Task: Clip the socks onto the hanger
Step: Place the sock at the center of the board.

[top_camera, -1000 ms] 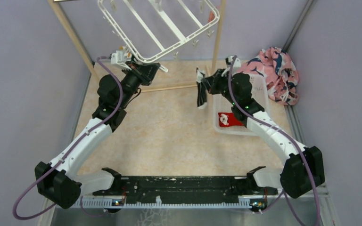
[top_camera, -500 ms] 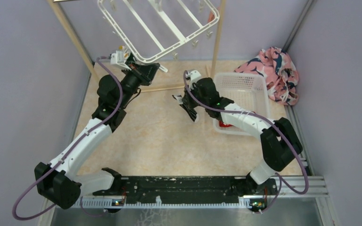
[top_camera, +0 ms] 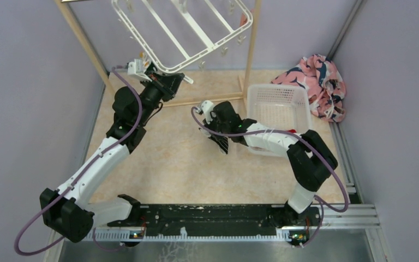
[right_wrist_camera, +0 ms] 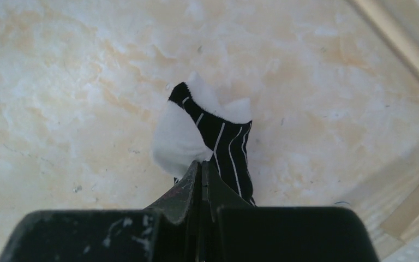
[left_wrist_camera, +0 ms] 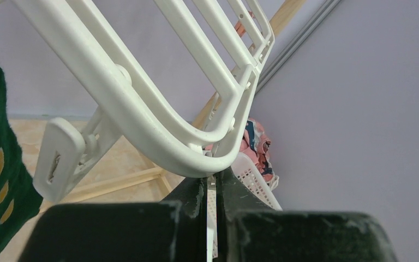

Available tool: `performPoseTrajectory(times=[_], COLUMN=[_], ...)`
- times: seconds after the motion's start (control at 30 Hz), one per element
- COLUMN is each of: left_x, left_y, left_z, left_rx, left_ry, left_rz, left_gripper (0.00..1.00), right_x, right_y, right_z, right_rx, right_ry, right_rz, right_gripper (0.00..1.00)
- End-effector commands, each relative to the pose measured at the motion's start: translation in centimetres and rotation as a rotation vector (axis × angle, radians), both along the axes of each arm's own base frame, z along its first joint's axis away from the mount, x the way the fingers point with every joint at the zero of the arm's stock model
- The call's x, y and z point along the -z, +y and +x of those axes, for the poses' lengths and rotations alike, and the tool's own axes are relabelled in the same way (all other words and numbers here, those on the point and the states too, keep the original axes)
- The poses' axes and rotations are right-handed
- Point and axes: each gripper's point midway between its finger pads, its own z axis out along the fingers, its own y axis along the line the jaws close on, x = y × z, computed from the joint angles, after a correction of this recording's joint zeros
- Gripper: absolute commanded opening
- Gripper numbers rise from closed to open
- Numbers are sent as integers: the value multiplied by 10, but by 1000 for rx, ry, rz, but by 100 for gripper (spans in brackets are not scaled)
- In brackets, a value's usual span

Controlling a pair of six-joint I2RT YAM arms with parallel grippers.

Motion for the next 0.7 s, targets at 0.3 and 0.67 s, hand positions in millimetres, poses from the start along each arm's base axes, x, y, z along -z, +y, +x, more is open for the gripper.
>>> performPoseTrajectory(times=[0.3,0.67], left_x=[20,24], left_y=[-3,-5], left_z=[-1,0], left_rx=[9,24], left_ry=[58,66], left_rz=[63,62], left_gripper=[0,0], right_x=[63,14], right_y=[29,28], right_z=[-57,-48], right_rx=[-221,-144], right_ry=[116,10], right_rz=[-162,-77], right_gripper=[0,36])
